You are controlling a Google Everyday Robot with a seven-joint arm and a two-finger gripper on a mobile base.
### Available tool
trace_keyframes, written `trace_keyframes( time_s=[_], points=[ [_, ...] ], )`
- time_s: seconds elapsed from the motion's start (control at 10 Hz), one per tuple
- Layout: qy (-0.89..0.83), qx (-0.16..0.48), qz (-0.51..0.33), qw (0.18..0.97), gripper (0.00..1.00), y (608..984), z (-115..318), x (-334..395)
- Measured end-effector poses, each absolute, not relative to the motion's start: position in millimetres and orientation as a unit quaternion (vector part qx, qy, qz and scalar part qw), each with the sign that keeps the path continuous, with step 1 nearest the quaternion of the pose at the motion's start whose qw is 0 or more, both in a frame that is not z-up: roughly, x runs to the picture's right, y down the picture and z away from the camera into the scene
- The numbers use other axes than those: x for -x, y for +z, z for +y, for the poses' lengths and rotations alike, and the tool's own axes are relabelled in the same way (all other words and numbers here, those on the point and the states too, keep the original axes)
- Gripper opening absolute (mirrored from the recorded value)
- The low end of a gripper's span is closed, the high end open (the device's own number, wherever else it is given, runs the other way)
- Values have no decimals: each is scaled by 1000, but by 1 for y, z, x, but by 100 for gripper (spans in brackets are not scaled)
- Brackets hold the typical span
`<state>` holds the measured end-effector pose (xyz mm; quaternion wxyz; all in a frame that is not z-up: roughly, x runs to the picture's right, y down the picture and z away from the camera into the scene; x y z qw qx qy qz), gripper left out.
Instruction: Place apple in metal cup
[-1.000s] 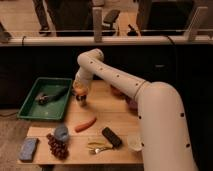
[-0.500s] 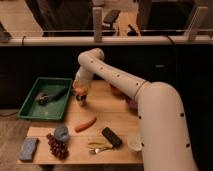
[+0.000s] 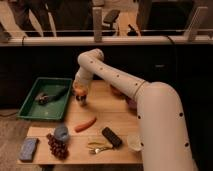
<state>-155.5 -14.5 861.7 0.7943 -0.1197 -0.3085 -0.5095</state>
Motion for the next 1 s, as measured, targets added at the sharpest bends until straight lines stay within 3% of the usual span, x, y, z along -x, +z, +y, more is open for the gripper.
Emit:
trace_keyframes(
  time_s=[0.2,1.0],
  points=[
    [-508,123,-310,794,80,863,-13,156],
    [-509,130,-312,791,80,867,-14,153]
  ],
)
